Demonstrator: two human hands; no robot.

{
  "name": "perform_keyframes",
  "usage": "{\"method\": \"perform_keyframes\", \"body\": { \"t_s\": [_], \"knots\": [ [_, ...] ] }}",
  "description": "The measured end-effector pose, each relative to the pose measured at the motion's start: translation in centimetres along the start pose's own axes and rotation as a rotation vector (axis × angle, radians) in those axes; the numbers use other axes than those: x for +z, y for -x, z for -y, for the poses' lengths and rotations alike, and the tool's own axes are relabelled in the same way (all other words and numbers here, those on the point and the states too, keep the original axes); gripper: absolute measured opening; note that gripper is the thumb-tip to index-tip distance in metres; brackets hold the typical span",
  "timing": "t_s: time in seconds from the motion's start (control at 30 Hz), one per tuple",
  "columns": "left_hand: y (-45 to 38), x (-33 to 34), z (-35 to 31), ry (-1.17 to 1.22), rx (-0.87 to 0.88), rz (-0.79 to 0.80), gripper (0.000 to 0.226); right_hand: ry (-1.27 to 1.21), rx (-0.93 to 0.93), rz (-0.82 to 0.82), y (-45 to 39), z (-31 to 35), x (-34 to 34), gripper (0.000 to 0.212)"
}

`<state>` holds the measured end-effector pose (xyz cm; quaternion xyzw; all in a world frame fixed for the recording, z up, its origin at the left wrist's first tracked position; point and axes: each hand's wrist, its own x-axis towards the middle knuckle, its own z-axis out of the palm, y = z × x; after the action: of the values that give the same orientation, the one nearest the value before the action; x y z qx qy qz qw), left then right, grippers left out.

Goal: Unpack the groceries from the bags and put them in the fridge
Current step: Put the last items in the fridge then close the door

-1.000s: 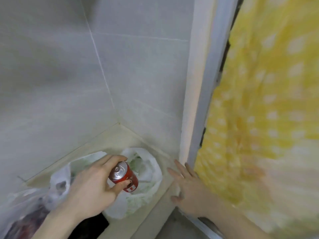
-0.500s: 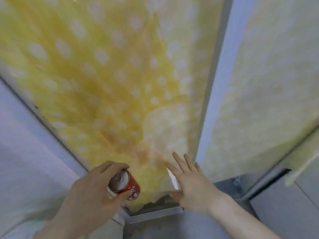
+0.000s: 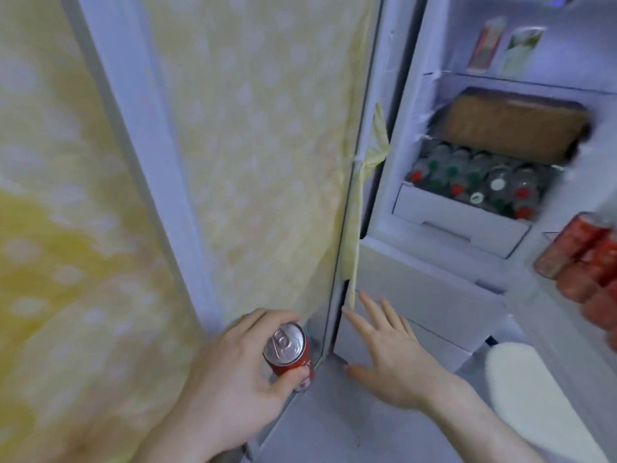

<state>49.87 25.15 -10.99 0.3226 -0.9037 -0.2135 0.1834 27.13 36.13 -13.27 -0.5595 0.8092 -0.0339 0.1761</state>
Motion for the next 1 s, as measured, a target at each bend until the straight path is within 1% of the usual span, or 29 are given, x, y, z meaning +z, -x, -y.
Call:
{"method": "perform_keyframes", "body": {
  "t_s": [0.17, 0.27, 0.37, 0.5, 0.67, 0.83, 1.0],
  "knots": [
    [-7.7, 1.6, -4.9, 0.017, 0.219, 0.036, 0.060, -0.022, 0.205, -0.121, 3.1, -6.5, -3.8, 0.088],
    [-13.0, 1.7, -8.6, 0.037, 0.327, -0.004, 0.061, -0.029, 0.275, -0.191, 3.9, -10.3, -6.6, 0.089],
    [-18.2, 1.4, -12.6, 0.078, 0.389, -0.073, 0.058, -0.043, 0.314, -0.273, 3.6, -13.7, -9.3, 0.089],
    [-24.4, 1.0, -17.4, 0.071, 0.450, -0.139, 0.051, -0.069, 0.292, -0.383, 1.1, -16.9, -13.3, 0.088],
    [-31.3, 0.6, -21.4, 0.092, 0.452, -0.120, 0.045, -0.167, 0.239, -0.462, -3.6, -19.6, -17.1, 0.088],
    [-37.8, 0.0, -24.3, 0.133, 0.471, -0.155, 0.050, -0.170, 0.256, -0.518, -6.0, -22.5, -21.0, 0.089],
    [-45.2, -0.2, -27.5, 0.170, 0.528, -0.129, 0.053, -0.161, 0.299, -0.623, -8.3, -24.6, -24.5, 0.087]
  ]
}}
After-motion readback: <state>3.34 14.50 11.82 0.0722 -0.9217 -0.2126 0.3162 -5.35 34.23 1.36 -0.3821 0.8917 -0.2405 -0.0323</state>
